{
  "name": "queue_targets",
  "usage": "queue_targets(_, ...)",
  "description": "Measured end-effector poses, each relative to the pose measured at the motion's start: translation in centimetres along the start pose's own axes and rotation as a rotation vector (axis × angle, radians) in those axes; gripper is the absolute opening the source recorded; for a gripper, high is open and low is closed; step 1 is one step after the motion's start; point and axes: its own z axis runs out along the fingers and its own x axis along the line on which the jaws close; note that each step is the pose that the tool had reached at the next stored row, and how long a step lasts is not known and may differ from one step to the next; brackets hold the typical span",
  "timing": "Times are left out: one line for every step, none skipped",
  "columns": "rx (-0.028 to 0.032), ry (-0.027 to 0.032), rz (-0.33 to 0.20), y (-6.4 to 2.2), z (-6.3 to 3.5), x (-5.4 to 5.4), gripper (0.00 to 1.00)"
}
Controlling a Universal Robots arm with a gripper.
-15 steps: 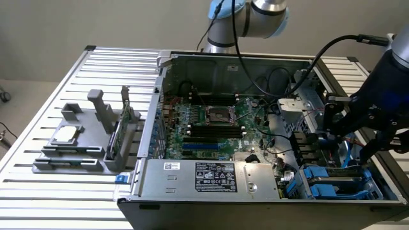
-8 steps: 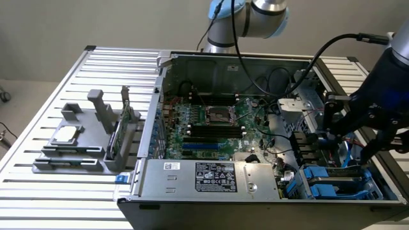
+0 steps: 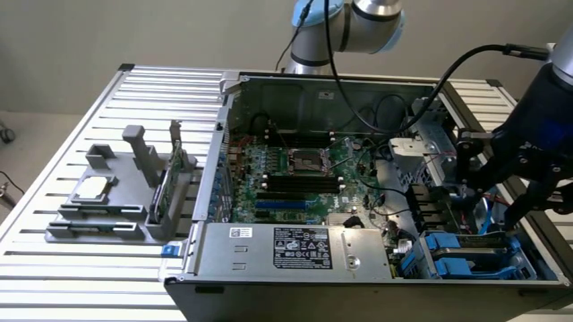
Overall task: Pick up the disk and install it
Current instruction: 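Insert the first disk wire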
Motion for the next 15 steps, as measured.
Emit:
queue_targets(0.0038,-0.0018,0.003,0.0,-0.04,-0.01,0.48)
queue_targets(0.0077,-0.0037,0.006,-0.01,-0.08,-0.01,0.42)
queue_targets(0.0118,-0.0056,0.009,-0.01,-0.11,-0.01,0.35)
queue_targets(0.0165,-0.0078,0.012,-0.01,-0.15,-0.01,0.35)
queue_targets(0.0208,-0.0096,0.015,-0.03,-0.21,-0.06,0.35)
queue_targets(0.023,-0.0095,0.017,-0.05,-0.26,-0.13,0.29)
queue_targets(0.0249,-0.0091,0.019,-0.07,-0.31,-0.2,0.29)
queue_targets(0.0267,-0.0087,0.022,-0.09,-0.35,-0.28,0.29)
queue_targets(0.0277,-0.0082,0.024,-0.12,-0.36,-0.36,0.29)
queue_targets(0.0283,-0.0078,0.027,-0.15,-0.36,-0.43,0.29)
queue_targets(0.0287,-0.0074,0.03,-0.2,-0.36,-0.5,0.29)
queue_targets(0.029,-0.0071,0.032,-0.25,-0.35,-0.57,0.29)
queue_targets(0.0292,-0.007,0.035,-0.32,-0.35,-0.63,0.29)
queue_targets(0.0293,-0.0068,0.038,-0.43,-0.33,-0.7,0.29)
queue_targets(0.0295,-0.0068,0.04,-0.53,-0.31,-0.78,0.29)
